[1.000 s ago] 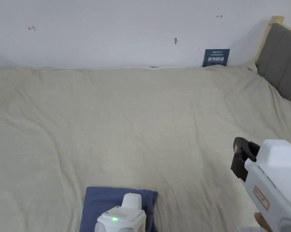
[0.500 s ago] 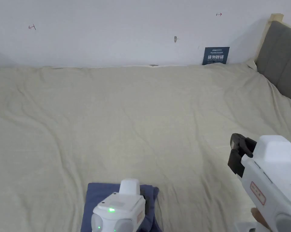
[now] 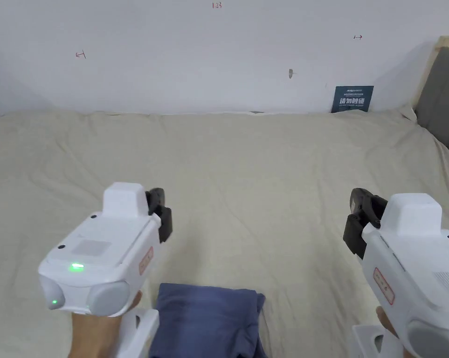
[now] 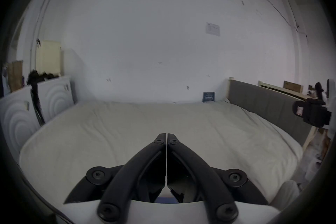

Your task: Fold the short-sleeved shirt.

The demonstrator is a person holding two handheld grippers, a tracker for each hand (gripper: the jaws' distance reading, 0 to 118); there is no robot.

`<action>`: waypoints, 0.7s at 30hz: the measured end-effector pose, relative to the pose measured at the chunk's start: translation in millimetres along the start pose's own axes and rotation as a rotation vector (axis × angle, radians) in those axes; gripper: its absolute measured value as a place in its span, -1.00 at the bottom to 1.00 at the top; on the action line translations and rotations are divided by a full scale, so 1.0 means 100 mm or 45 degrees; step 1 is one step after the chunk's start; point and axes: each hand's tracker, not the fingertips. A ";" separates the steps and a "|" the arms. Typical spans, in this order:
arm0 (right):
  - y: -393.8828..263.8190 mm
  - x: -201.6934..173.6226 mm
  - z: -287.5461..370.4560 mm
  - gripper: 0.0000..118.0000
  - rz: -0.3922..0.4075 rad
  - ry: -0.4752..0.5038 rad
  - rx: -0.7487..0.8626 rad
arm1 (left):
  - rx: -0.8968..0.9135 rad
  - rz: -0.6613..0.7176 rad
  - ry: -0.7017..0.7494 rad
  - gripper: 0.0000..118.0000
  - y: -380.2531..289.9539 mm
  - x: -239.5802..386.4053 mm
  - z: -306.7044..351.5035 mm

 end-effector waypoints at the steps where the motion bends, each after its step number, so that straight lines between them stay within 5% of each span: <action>1: 0.01 -0.02 0.00 -0.97 0.001 -0.002 0.008 | 0.015 -0.012 0.026 -1.00 0.01 -0.07 0.00; 11: 0.06 -0.29 0.03 -0.97 0.022 -0.040 0.065 | 0.085 -0.018 0.163 -1.00 -0.04 -0.57 0.16; 21: -0.18 -0.61 -0.13 -0.97 0.063 0.056 -0.041 | 0.076 0.005 0.167 -1.00 -0.11 -0.65 0.17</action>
